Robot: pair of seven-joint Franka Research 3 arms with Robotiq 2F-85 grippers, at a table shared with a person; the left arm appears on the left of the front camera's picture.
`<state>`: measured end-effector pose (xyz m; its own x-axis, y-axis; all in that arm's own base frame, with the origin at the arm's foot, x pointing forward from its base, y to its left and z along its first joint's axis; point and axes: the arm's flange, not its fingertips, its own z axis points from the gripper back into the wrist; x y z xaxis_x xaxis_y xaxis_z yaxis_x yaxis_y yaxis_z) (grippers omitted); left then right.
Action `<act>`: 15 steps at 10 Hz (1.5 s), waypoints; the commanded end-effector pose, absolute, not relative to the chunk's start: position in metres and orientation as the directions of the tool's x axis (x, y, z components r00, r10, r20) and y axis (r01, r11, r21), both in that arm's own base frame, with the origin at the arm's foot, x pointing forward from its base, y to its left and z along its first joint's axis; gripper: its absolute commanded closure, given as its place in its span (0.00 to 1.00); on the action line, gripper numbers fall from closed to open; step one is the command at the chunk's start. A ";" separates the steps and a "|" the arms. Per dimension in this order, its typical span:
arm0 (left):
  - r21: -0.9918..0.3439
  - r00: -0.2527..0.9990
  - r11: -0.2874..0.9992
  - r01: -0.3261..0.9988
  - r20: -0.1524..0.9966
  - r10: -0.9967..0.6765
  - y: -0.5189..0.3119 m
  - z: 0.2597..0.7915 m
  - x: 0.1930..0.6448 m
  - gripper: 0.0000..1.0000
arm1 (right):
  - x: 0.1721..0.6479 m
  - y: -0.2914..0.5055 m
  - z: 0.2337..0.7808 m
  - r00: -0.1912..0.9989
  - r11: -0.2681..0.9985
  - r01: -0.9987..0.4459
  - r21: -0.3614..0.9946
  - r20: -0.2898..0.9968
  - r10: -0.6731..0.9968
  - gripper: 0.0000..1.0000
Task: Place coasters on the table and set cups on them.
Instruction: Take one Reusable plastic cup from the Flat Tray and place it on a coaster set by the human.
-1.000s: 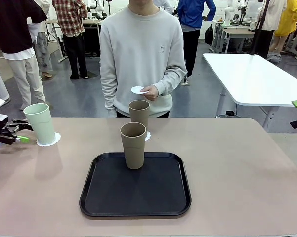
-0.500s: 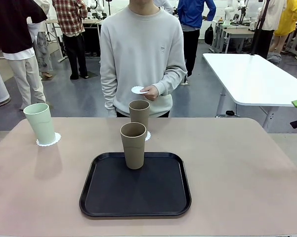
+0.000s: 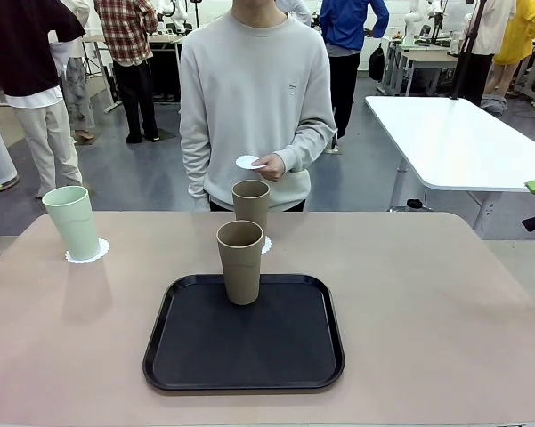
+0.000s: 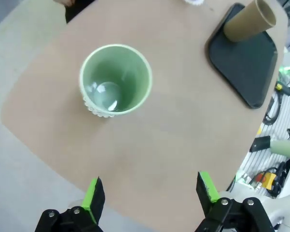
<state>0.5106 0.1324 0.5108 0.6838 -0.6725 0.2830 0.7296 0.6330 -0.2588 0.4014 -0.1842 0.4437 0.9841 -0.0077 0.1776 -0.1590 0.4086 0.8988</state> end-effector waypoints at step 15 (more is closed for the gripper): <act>-0.172 0.687 0.666 0.726 0.147 -0.711 0.077 0.546 0.497 0.00 | 0.402 -0.184 0.443 0.982 0.407 -0.167 0.898 0.189 -0.012 0.00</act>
